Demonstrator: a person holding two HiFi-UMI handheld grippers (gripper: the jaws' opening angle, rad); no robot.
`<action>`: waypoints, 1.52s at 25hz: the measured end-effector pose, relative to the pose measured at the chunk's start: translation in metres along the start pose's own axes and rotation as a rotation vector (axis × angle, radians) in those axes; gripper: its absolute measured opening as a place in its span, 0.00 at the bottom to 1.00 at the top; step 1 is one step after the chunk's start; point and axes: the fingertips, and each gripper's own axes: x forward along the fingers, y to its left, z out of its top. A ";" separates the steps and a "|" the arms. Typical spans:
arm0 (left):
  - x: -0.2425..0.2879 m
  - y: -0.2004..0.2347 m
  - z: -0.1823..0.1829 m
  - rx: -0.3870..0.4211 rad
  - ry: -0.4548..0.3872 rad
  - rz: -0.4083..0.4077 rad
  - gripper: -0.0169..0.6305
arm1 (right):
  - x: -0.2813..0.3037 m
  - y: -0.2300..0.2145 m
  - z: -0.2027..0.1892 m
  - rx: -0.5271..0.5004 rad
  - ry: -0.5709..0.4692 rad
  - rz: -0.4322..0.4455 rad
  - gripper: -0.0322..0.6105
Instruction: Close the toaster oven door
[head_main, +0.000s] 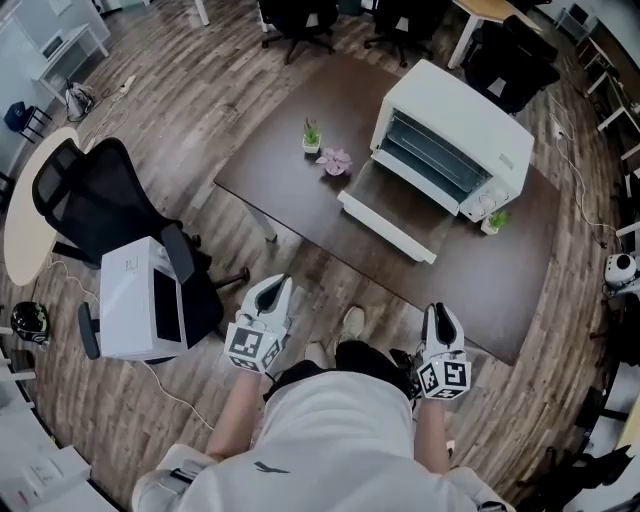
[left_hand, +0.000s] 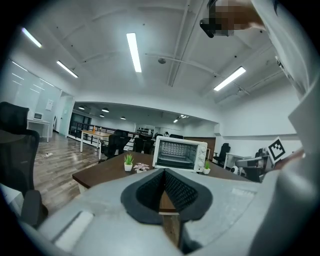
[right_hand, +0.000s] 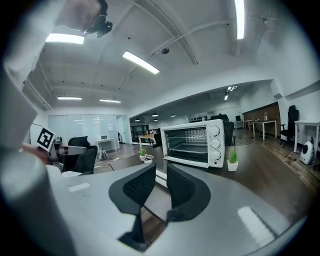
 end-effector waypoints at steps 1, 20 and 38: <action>0.009 0.001 0.001 0.001 0.004 0.001 0.03 | 0.009 -0.004 -0.002 0.001 0.008 0.006 0.15; 0.156 0.018 0.034 0.026 -0.007 0.033 0.03 | 0.144 -0.099 0.009 -0.018 0.052 0.080 0.19; 0.173 0.052 0.015 0.031 0.076 -0.032 0.03 | 0.162 -0.096 -0.168 -0.006 0.581 -0.031 0.53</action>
